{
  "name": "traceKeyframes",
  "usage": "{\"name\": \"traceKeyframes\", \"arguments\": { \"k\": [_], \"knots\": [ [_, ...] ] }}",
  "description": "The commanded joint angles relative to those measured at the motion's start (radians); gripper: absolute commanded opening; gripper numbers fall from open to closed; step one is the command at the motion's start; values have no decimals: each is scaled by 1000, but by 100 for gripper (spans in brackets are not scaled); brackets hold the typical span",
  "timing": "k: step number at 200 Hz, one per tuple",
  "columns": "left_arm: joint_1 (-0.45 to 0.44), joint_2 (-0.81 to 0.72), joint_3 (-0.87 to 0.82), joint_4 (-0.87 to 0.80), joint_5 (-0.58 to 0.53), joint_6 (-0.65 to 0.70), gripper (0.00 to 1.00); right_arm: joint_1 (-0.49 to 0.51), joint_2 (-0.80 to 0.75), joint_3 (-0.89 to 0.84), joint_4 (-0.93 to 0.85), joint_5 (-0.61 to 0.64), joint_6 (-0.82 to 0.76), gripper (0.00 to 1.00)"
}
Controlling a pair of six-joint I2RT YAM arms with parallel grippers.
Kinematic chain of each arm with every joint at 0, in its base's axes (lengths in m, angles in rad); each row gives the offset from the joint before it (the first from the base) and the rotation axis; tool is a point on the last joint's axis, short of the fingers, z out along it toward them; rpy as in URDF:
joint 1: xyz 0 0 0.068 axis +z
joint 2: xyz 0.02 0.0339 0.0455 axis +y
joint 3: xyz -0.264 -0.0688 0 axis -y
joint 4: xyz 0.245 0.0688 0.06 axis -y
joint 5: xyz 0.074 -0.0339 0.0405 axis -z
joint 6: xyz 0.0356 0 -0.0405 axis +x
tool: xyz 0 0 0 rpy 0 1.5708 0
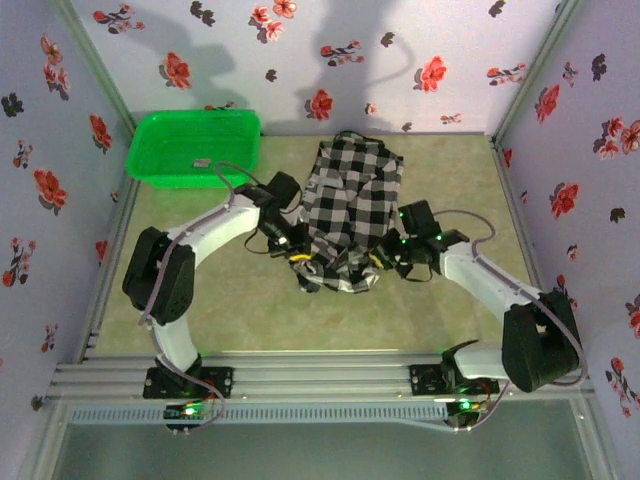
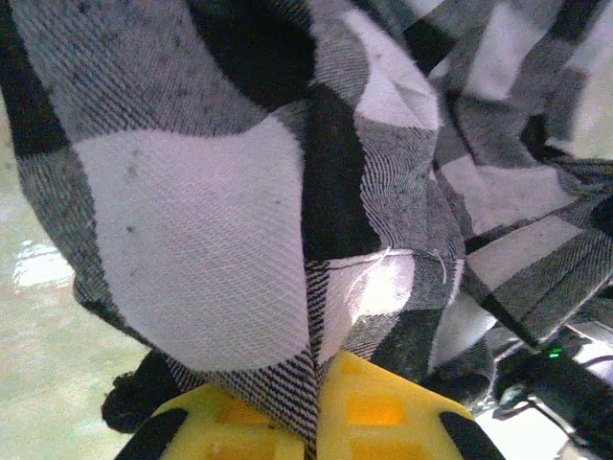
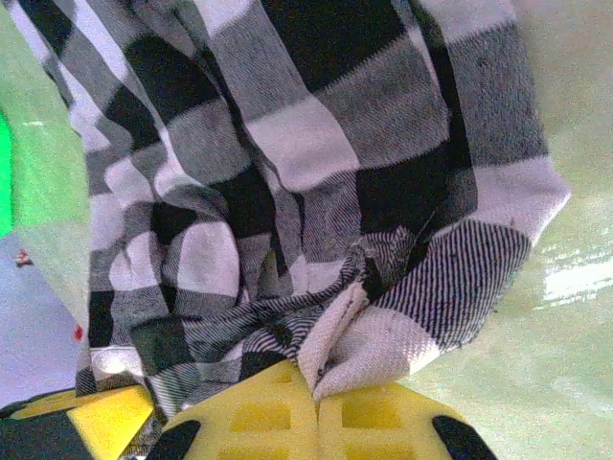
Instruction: Fold and stack the long sleeve shirts
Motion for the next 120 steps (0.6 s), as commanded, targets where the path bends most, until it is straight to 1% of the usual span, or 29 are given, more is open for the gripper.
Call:
{"name": "traceKeyframes", "arguments": {
  "k": [1,26,63,120],
  "knots": [
    [41,-2,41,94,88,-81,5,-54,49,81,-44,-33,-82,0],
    [67,27,72,183,143,-146,6,-113,120,176,-71,-53,-141,0],
    [104,78,114,239,182,-192,6,-174,222,300,-113,-80,-212,0],
    [164,148,130,293,227,-228,6,-221,352,423,-143,-94,-289,0]
  ]
}}
